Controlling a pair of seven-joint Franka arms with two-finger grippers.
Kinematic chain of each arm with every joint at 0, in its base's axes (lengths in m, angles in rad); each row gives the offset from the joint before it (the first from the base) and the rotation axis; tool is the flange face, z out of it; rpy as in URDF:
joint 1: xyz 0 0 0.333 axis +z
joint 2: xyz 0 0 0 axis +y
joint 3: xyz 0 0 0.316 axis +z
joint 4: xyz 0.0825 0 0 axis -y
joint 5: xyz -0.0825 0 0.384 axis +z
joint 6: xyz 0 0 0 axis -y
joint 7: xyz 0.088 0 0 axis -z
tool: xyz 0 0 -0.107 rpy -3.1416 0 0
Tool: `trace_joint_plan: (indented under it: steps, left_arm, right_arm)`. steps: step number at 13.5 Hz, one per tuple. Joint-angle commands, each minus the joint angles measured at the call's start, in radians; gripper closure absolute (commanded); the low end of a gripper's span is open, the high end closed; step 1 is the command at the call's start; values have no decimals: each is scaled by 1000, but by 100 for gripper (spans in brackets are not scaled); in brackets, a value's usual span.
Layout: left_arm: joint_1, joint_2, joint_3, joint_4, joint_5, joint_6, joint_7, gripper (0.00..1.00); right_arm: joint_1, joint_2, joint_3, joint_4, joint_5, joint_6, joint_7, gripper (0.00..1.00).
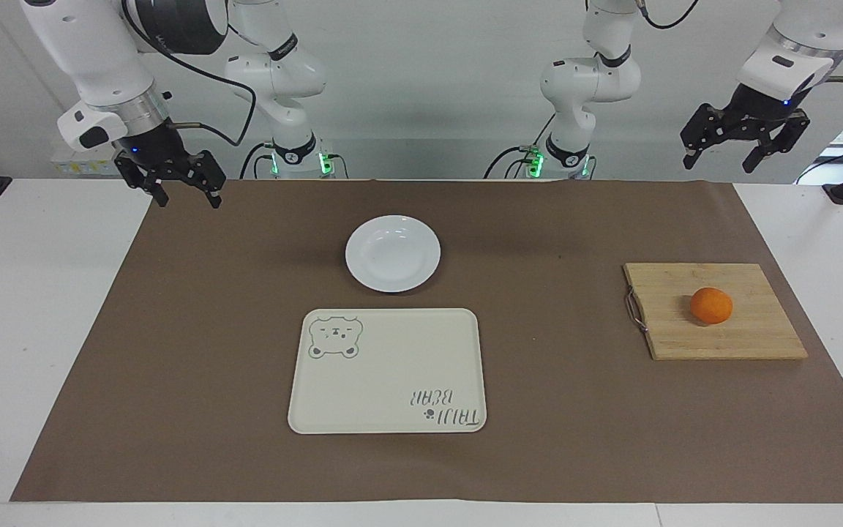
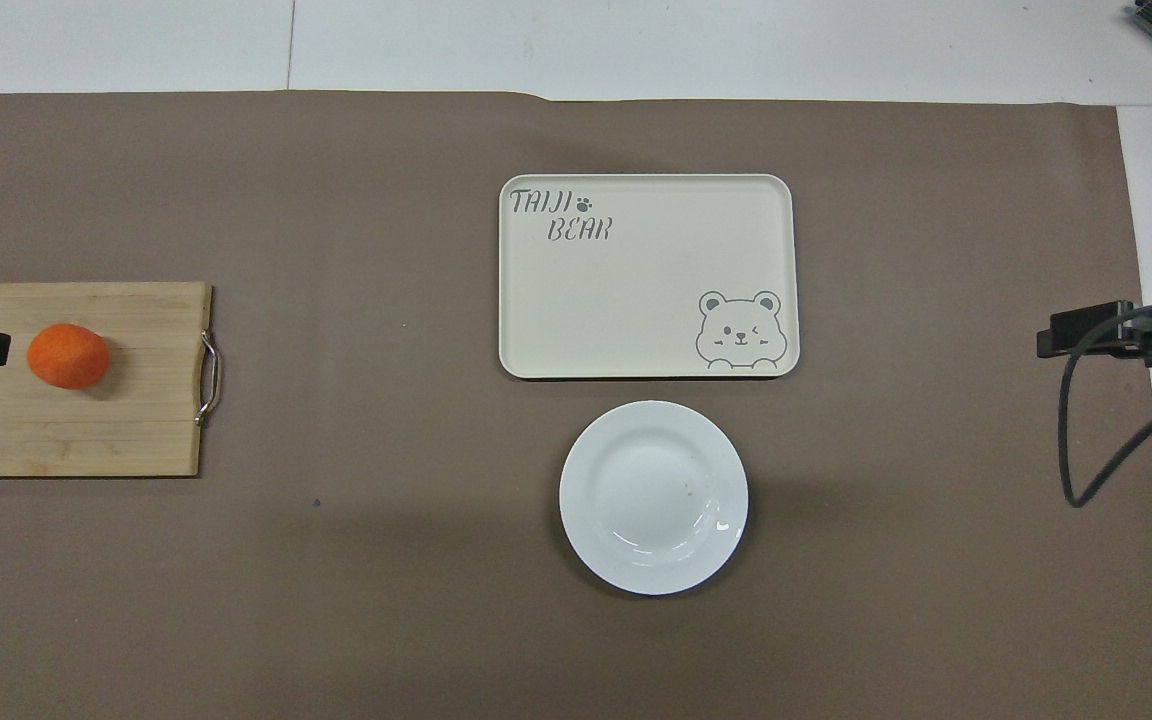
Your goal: Place orange and plate with both arms
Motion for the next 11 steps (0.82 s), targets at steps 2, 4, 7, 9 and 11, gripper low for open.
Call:
trace_joint_plan:
  steps: [2, 4, 7, 9, 11]
  left_arm:
    - [-1, 0, -1, 2, -9, -1, -8, 0]
    - [-13, 1, -4, 2, -9, -4, -6, 0]
    - [-16, -2, -10, 0, -9, -14, -11, 0]
    - [-9, -2, -10, 0, -9, -12, -8, 0]
    - [-3, -17, -10, -24, -9, 3, 6, 0]
  right_arm:
    - [-1, 0, 3, 8, -12, -10, -11, 0]
    - [-1, 0, 3, 8, -12, -10, -11, 0]
    - [-1, 0, 3, 8, -12, -10, -11, 0]
    - [-1, 0, 3, 8, -12, -10, -11, 0]
    - [-1, 0, 3, 8, -12, -10, -11, 0]
